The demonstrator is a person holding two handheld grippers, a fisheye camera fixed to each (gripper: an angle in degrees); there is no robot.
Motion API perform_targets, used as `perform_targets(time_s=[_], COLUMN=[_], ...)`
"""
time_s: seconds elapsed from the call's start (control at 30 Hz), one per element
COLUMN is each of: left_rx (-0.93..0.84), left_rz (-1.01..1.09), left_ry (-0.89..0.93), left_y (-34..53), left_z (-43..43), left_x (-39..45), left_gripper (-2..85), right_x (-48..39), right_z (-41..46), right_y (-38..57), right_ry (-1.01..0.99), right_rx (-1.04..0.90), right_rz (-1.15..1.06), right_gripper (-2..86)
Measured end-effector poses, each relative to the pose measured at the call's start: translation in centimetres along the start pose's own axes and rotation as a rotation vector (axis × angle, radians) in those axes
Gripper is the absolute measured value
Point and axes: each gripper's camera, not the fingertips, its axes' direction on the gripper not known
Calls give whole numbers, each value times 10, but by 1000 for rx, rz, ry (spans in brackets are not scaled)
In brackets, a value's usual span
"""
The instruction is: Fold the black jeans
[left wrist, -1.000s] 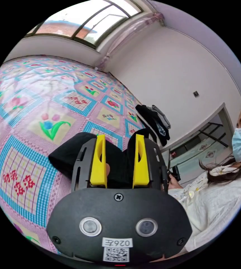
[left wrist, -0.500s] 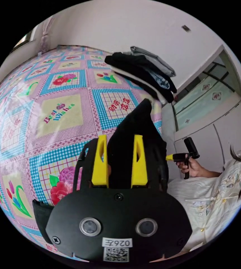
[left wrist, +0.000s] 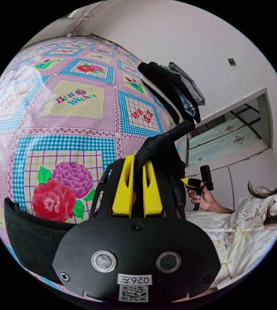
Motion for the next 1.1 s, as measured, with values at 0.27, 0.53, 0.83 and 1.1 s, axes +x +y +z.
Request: perform_targets(time_s=[0.27,0.53,0.83,1.1], left_rx=[-7,420,836,996], left_rz=[50,269,699,917], left_ry=[-22,-56,-462,-765], left_y=[37,90,201,298], left_z=[33,-112,-314,-388], left_x=[44,150,399,592], left_gripper=[9,-5,-6,-5], right_x=[-13,-160,-454,-616], right_z=[49,39,-53,-159], right_y=[76,169,328,530], right_ry=[59,312,478,417], right_rx=[-54,50,593,1001], right_rz=[-126,-691,-1401,-1652], right_gripper=[53,2,-9,-9])
